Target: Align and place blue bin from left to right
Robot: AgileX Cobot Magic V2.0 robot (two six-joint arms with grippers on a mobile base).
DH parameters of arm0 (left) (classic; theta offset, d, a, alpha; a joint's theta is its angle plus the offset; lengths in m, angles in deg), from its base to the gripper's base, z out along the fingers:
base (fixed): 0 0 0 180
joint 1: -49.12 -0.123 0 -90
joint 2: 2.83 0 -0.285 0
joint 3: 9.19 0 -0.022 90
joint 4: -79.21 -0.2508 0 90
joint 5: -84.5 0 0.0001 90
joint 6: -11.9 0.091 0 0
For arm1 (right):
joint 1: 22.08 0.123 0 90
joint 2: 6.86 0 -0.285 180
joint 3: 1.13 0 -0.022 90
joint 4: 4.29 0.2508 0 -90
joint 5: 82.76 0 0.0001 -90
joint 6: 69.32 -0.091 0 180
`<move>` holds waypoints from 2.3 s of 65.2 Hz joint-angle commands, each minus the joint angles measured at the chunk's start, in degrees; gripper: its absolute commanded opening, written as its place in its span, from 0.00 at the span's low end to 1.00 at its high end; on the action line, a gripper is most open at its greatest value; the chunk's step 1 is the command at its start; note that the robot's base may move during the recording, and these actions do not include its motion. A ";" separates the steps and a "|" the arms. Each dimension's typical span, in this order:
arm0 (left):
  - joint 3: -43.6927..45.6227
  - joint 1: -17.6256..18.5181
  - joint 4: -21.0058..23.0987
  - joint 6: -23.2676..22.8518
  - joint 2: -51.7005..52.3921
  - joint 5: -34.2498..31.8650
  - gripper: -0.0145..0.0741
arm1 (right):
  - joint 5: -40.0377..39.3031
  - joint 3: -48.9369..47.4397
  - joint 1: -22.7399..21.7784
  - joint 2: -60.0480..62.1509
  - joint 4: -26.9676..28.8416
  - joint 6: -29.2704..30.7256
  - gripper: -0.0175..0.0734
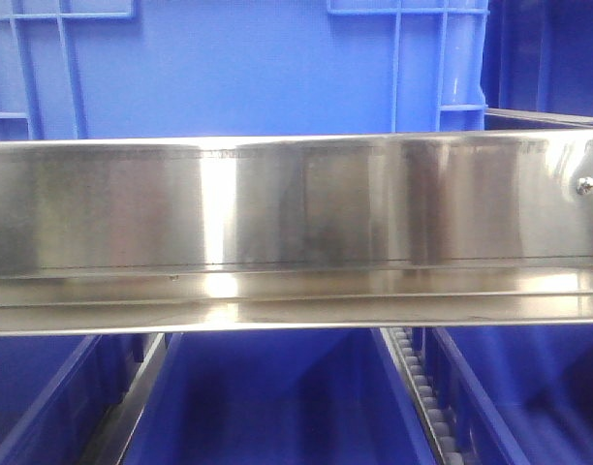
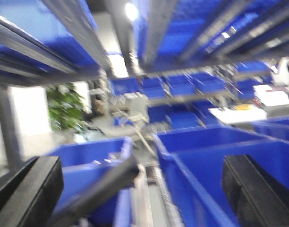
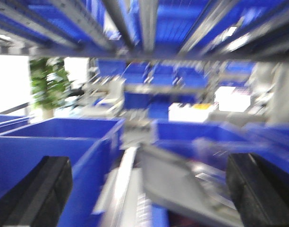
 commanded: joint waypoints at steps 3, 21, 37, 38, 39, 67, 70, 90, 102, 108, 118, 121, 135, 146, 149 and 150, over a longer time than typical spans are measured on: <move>4.05 7.13 -0.18 0.22 -5.19 3.67 0.84 | 1.79 -3.89 2.18 -4.73 4.33 2.33 0.81; 21.32 19.44 -0.04 -5.24 -23.72 17.97 0.84 | 13.45 -18.30 12.34 -20.62 4.33 4.22 0.81; 37.68 19.33 -1.20 -11.61 -39.77 28.07 0.84 | 28.50 -35.93 15.29 -37.02 3.69 4.50 0.81; 38.60 19.33 -1.35 -11.90 -40.60 29.03 0.84 | 29.62 -37.02 15.29 -37.95 3.69 4.50 0.81; 39.52 19.33 -1.46 -12.25 -41.40 29.70 0.84 | 30.73 -38.07 15.29 -38.86 3.53 4.50 0.81; 58.89 19.33 -15.43 -23.84 -59.31 45.08 0.79 | 43.55 -62.30 17.10 -59.51 -11.57 -10.46 0.81; 60.40 19.33 -16.64 -24.47 -61.11 46.79 0.79 | 43.85 -64.43 18.47 -61.74 -12.52 -10.93 0.81; 62.72 17.02 -16.55 -27.48 -67.00 48.18 0.79 | 46.85 -73.28 23.63 -73.90 -18.80 -16.14 0.81; 62.72 13.13 -12.43 -27.48 -69.58 48.18 0.79 | 46.85 -74.41 22.82 -77.88 -18.80 -17.51 0.81; 62.72 12.21 -11.77 -26.97 -71.03 48.18 0.79 | 46.85 -74.41 22.29 -79.02 -18.80 -17.51 0.81; 62.72 12.34 -11.39 -25.44 -73.01 47.83 0.79 | 46.85 -74.41 21.81 -80.42 -18.80 -18.46 0.81; 62.72 12.34 -11.39 -25.44 -73.67 47.73 0.79 | 46.85 -74.41 21.67 -81.12 -18.65 -18.46 0.81; 62.72 12.24 -11.39 -25.44 -75.37 48.25 0.79 | 46.85 -74.41 21.67 -83.39 -16.42 -18.46 0.81; 62.72 12.24 -11.34 -25.44 -76.13 48.24 0.79 | 46.85 -74.41 21.67 -83.77 -16.31 -18.46 0.81; 62.72 12.24 -11.34 -25.44 -76.25 48.24 0.79 | 46.85 -74.41 21.67 -83.77 -16.31 -18.46 0.81; 62.72 12.24 -11.34 -25.44 -76.40 48.24 0.79 | 46.85 -74.41 21.67 -83.77 -16.31 -18.46 0.81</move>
